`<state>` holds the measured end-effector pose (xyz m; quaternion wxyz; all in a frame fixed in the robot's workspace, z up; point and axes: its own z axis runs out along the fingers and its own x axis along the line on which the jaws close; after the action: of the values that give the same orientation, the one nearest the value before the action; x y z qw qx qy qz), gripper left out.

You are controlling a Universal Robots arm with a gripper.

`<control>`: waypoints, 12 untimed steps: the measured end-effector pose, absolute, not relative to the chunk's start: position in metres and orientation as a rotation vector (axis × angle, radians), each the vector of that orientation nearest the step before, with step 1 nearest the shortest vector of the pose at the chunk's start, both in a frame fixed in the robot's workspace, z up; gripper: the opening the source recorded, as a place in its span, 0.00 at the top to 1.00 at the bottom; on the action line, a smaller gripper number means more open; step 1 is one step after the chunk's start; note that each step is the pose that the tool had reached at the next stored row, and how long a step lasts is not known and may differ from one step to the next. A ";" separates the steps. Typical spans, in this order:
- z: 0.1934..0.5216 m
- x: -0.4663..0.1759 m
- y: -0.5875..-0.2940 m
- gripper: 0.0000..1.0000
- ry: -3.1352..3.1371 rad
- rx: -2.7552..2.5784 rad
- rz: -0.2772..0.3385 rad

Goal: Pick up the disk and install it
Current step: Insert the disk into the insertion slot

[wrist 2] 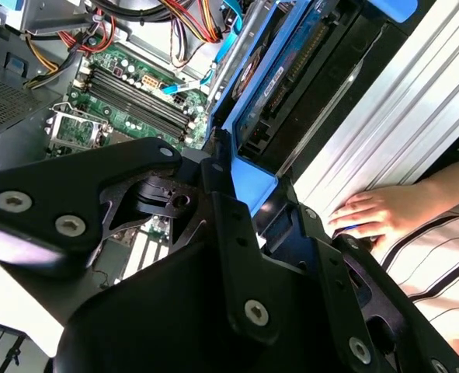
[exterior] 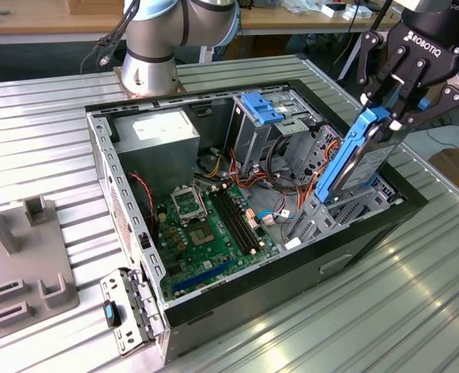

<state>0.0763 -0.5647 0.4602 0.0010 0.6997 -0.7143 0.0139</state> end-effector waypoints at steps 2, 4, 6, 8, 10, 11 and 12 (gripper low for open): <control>0.459 0.076 -0.565 0.63 -2.242 2.197 0.044; 0.459 0.076 -0.565 0.63 -2.242 2.197 0.044; 0.459 0.076 -0.565 0.63 -2.242 2.197 0.044; 0.458 0.076 -0.565 0.63 -2.234 2.205 0.044; 0.458 0.076 -0.565 0.63 -2.234 2.205 0.044; 0.458 0.076 -0.565 0.63 -2.234 2.205 0.044; 0.458 0.076 -0.565 0.63 -2.235 2.205 0.044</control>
<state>0.0763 -0.5647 0.4576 0.0009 0.7024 -0.7117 0.0139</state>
